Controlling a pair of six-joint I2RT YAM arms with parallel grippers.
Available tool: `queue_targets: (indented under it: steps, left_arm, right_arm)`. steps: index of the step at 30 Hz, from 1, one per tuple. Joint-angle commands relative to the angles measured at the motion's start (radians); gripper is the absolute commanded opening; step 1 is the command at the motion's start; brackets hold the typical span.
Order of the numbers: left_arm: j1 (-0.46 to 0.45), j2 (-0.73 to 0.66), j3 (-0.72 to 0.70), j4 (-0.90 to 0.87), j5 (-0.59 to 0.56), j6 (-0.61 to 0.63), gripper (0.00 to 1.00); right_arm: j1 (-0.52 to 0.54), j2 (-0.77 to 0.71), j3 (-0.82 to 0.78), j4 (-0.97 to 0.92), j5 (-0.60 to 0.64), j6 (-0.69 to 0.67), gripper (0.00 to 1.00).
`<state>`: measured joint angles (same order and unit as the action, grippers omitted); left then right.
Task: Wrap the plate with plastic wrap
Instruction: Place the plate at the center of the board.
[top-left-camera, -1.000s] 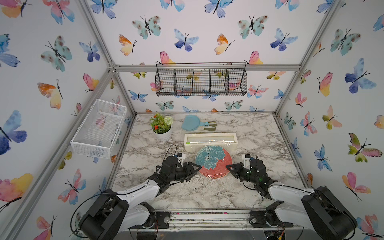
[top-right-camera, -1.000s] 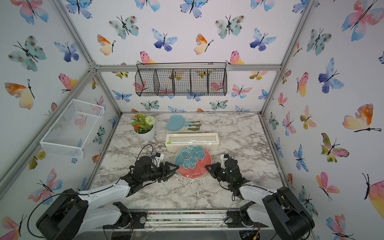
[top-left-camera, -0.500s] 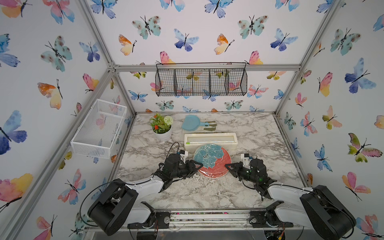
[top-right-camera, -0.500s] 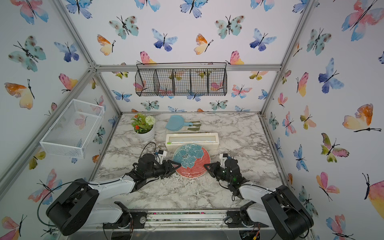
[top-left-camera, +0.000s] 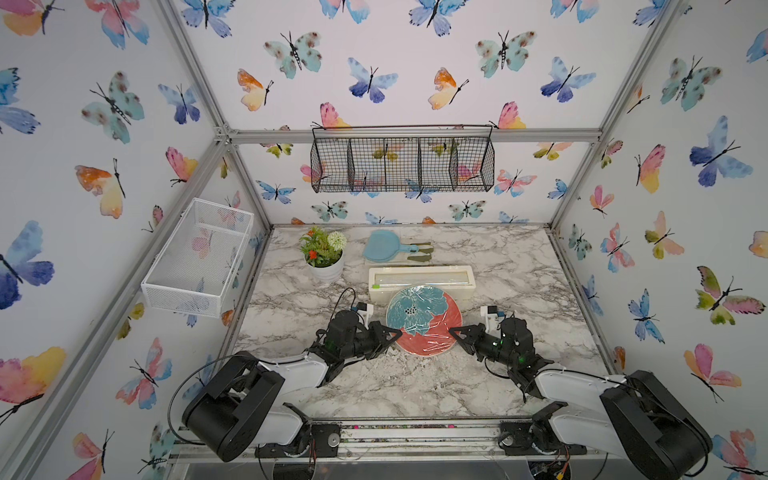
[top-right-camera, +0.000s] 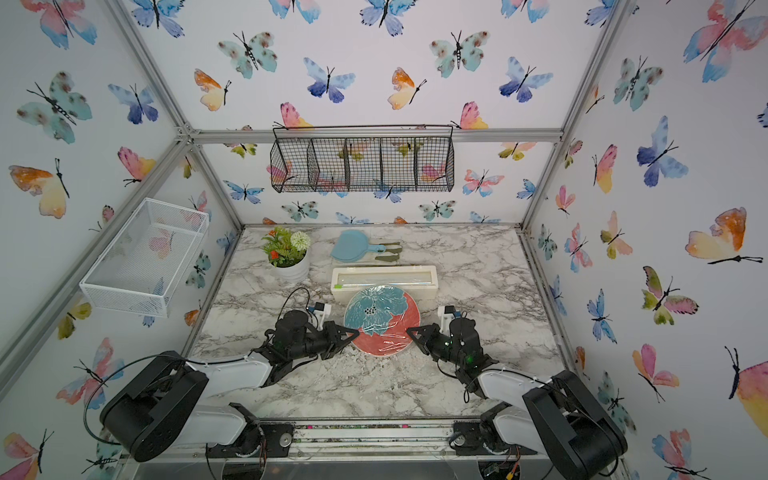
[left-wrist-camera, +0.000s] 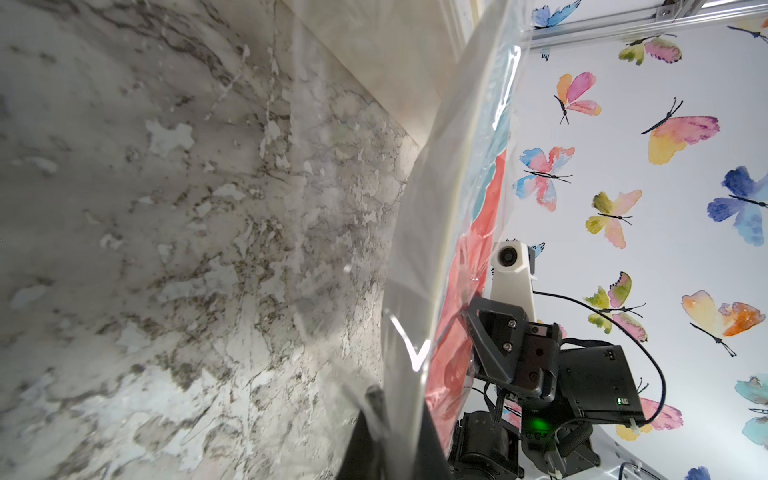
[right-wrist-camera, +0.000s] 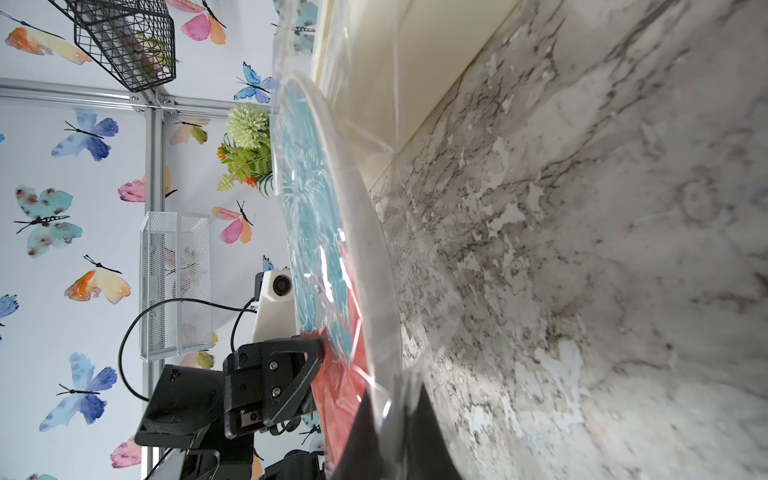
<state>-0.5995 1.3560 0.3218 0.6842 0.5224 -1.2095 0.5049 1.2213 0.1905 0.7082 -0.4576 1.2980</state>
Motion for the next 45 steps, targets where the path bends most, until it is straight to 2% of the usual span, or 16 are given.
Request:
queue_targets:
  steps: [1, 4, 7, 11, 21, 28, 32, 37, 41, 45]
  left_arm:
    - [-0.003, -0.040, -0.020, -0.034, 0.013, 0.065, 0.38]
    - [-0.003, -0.104, -0.036, -0.178, -0.029, 0.139, 0.60]
    - [-0.002, -0.169, -0.039, -0.339, -0.112, 0.220, 0.67]
    - [0.008, -0.209, -0.047, -0.445, -0.183, 0.277, 0.68]
    - [0.083, -0.167, 0.016, -0.488, -0.162, 0.338, 0.55]
    - [0.099, -0.103, 0.056, -0.455, -0.122, 0.363, 0.51]
    - [0.109, -0.065, 0.076, -0.441, -0.123, 0.383, 0.51]
    - [0.164, 0.015, 0.193, -0.487, -0.140, 0.465, 0.52]
    - [0.185, 0.107, 0.335, -0.537, -0.162, 0.538, 0.40]
    - [0.207, 0.148, 0.409, -0.551, -0.156, 0.547, 0.36]
  right_arm:
    - [0.001, -0.032, 0.025, 0.088, -0.063, 0.003, 0.02]
    - [0.001, -0.024, 0.025, 0.037, -0.084, -0.037, 0.02]
    - [0.001, -0.009, 0.011, 0.015, -0.104, -0.070, 0.02]
    - [0.002, 0.032, -0.013, 0.042, -0.123, -0.103, 0.02]
    - [0.001, 0.177, -0.067, 0.226, -0.133, -0.099, 0.02]
    - [0.001, 0.182, -0.130, 0.279, -0.137, -0.103, 0.02]
    - [0.003, 0.128, -0.157, 0.266, -0.138, -0.098, 0.02]
    - [0.003, 0.034, -0.142, 0.129, -0.125, -0.159, 0.02]
    - [0.003, 0.043, -0.128, 0.118, -0.143, -0.173, 0.02]
    - [0.003, 0.080, -0.139, 0.147, -0.141, -0.167, 0.02]
